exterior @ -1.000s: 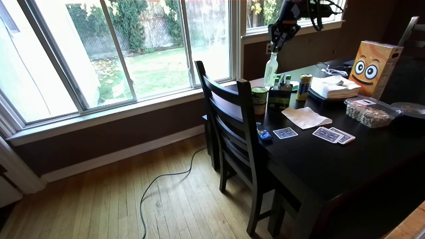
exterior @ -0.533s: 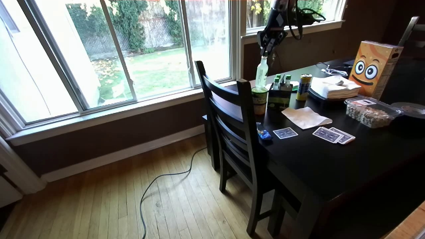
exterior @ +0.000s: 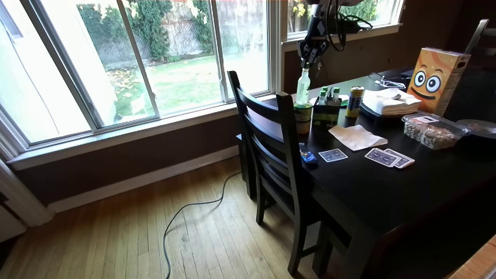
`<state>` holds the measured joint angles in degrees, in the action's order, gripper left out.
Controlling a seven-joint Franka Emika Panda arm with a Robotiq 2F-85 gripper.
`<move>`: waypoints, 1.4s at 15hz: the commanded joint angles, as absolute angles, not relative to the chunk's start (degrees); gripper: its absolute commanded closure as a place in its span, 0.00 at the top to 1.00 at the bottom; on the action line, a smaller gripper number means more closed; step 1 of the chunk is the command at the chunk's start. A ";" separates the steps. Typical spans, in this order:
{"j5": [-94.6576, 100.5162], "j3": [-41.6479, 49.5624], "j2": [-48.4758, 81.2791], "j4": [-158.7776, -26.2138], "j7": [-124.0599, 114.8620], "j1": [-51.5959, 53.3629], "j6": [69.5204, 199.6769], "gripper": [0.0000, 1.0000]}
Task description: Put a bottle on the cans
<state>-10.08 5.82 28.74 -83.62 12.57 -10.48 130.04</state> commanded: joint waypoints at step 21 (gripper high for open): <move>-8.83 5.06 28.62 -78.90 10.26 -12.37 119.97 1.00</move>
<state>-10.02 5.76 32.86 -76.02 11.13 -11.64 122.99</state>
